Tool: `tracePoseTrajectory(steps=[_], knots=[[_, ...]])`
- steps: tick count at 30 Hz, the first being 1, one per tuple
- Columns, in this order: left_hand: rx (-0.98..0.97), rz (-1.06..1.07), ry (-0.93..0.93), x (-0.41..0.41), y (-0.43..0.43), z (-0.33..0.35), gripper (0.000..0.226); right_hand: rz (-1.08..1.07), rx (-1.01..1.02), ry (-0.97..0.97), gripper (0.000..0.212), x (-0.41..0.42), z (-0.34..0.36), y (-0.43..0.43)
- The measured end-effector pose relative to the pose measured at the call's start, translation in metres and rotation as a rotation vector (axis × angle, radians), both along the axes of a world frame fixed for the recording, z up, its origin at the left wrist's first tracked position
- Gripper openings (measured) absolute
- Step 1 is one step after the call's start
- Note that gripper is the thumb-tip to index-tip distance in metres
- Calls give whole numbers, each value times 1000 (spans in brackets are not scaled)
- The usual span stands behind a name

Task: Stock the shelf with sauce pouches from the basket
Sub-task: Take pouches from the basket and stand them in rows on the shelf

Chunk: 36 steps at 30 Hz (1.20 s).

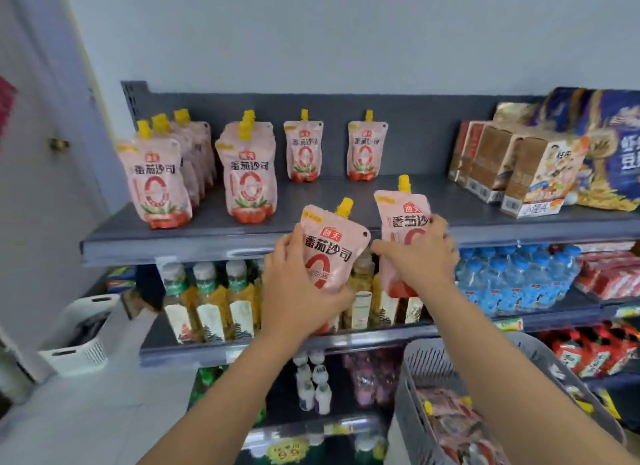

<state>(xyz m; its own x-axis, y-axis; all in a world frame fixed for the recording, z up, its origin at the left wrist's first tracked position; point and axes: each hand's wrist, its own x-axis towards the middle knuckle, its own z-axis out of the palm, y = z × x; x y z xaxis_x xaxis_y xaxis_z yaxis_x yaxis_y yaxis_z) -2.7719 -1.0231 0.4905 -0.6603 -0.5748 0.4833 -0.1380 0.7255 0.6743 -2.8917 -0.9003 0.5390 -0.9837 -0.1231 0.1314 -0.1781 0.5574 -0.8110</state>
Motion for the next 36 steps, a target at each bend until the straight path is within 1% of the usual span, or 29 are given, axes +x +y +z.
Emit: tracePoseTrajectory(steps=[4, 7, 11, 13, 16, 19, 22, 24, 27, 32, 36], knots=[[5, 38, 112, -23, -21, 34, 111, 44, -89, 94, 107, -16, 33, -36], [29, 69, 124, -52, -37, 52, 117, 51, -155, 134, 104, -36, 48, -57], [-28, 108, 146, -99, -57, 67, 126, 61, -204, 155, 106, -74, 58, -77], [-30, 125, 129, -127, -68, 70, 127, 63, -211, 153, 104, -96, 59, -83], [24, 179, 105, -174, -90, 72, 127, 69, -199, 152, 105, -131, 57, -93], [93, 260, 131, -218, -113, 72, 127, 88, -179, 159, 106, -163, 53, -103], [121, 331, 164, -254, -133, 70, 126, 130, -172, 186, 108, -188, 46, -112], [123, 358, 189, -272, -145, 69, 127, 153, -158, 180, 114, -199, 43, -117], [113, 384, 189, -290, -157, 63, 127, 190, -124, 153, 118, -208, 36, -125], [77, 401, 209, -301, -170, 54, 127, 212, -140, 182, 103, -211, 22, -131], [75, 378, 230, -308, -176, 51, 124, 211, -146, 168, 101, -212, 13, -133]])
